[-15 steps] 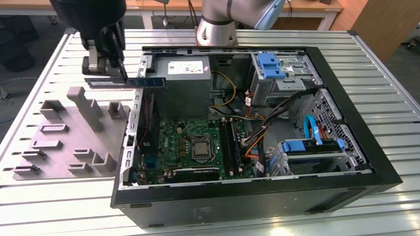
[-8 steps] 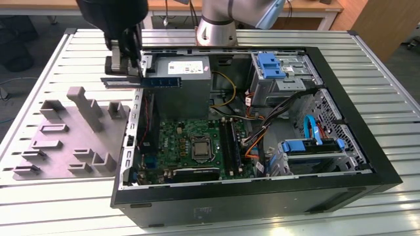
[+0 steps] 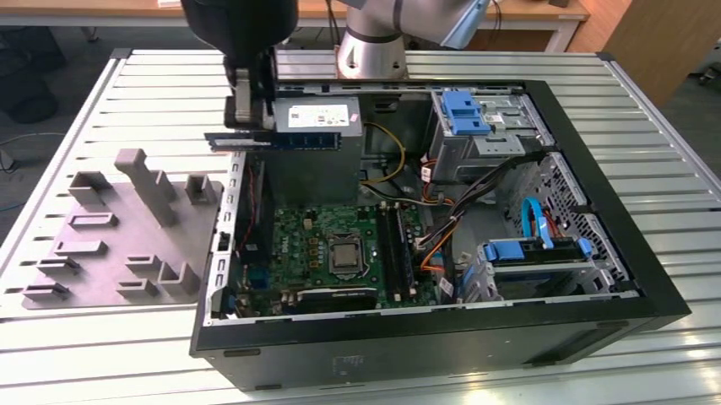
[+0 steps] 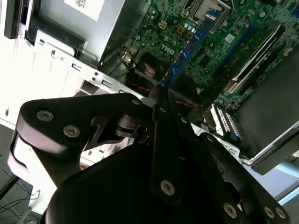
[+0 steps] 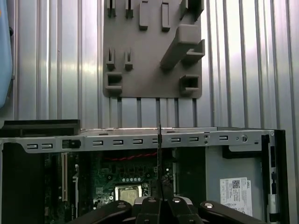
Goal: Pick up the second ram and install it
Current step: 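Pick up the second ram and move it above second insertion slot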
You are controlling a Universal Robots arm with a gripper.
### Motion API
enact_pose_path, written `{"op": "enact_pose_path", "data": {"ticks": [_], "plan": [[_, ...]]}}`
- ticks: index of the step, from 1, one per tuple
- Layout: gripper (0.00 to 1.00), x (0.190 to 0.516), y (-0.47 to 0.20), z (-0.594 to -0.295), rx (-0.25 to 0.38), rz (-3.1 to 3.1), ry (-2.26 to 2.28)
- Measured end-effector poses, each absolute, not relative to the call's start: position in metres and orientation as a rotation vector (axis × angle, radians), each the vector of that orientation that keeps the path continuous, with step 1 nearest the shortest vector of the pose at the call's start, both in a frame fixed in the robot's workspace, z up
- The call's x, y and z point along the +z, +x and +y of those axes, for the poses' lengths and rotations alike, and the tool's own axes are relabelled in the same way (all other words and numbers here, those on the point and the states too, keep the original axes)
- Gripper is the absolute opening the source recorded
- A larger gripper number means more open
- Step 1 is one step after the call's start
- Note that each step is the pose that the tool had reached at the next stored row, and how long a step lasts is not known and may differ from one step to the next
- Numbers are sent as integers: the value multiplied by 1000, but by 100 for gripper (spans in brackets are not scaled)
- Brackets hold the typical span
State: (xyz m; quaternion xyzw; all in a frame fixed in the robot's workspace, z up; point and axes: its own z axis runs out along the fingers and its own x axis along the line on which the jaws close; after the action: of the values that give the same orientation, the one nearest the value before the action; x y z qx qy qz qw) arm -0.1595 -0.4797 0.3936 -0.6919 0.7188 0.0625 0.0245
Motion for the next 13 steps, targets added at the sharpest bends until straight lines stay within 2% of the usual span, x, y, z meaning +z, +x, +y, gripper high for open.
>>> {"op": "enact_pose_path", "data": {"ticks": [13], "plan": [[12,393,-114,-480,194,2224,-2141]]}}
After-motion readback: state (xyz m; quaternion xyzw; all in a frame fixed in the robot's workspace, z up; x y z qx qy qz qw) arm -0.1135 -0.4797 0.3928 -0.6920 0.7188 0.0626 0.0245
